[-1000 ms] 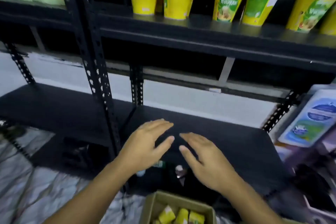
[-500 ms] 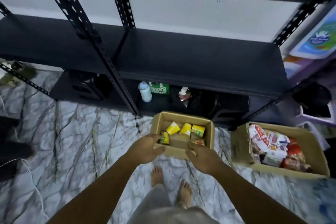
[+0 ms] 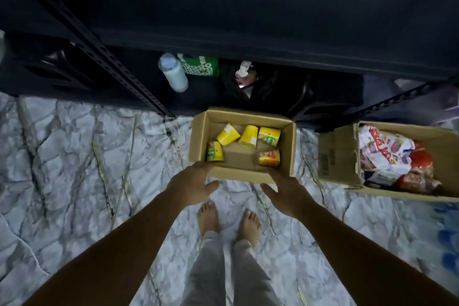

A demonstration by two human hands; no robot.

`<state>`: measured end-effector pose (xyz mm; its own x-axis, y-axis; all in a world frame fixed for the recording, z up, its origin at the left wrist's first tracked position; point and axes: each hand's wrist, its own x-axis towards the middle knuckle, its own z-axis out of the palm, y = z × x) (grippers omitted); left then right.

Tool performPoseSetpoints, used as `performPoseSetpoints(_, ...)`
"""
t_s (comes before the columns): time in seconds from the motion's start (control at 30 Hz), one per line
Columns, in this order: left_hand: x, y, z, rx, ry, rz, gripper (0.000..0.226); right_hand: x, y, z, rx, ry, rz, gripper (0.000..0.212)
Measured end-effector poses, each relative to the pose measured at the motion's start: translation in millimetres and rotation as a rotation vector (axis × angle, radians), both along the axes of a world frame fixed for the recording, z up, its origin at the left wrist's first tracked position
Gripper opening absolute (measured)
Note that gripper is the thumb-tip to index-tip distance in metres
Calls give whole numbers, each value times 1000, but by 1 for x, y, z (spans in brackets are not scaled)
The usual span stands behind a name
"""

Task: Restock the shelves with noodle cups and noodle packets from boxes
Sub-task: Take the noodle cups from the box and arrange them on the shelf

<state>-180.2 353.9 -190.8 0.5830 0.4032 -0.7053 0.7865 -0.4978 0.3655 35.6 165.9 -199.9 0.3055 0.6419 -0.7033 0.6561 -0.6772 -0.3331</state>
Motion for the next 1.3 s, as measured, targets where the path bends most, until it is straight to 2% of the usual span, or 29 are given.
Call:
performPoseSetpoints(0.17,22,37,-112,-4,17,-32,66,8,17,-113,10,69,-122,64)
performPoseSetpoints(0.43,60,72,-284,25,-41,-16,65,33,61,-277,112,42,-227,47)
performPoseSetpoints(0.53,72,77,-341,42,-53,-69,60,47,78,-334,159,14,-196,48)
performPoseSetpoints(0.67,80,81,-406,59,14,-235,65,64,99,-392,207,-74,-146,51)
performPoseSetpoints(0.87,91,76,-435,224,106,-371,69,77,126,-444,268,-140,-121,58)
performPoseSetpoints(0.97,94,73,-438,284,75,-424,59,78,133,-456,263,-189,-94,55)
performPoseSetpoints(1.07,98,73,-434,325,-23,-452,43,74,135,-453,340,-229,-99,46)
performPoseSetpoints(1.17,99,76,-426,303,-169,-315,31,76,128,-443,384,-249,-177,42)
performPoseSetpoints(1.3,88,83,-423,195,-235,153,17,77,117,-431,379,-169,-341,43)
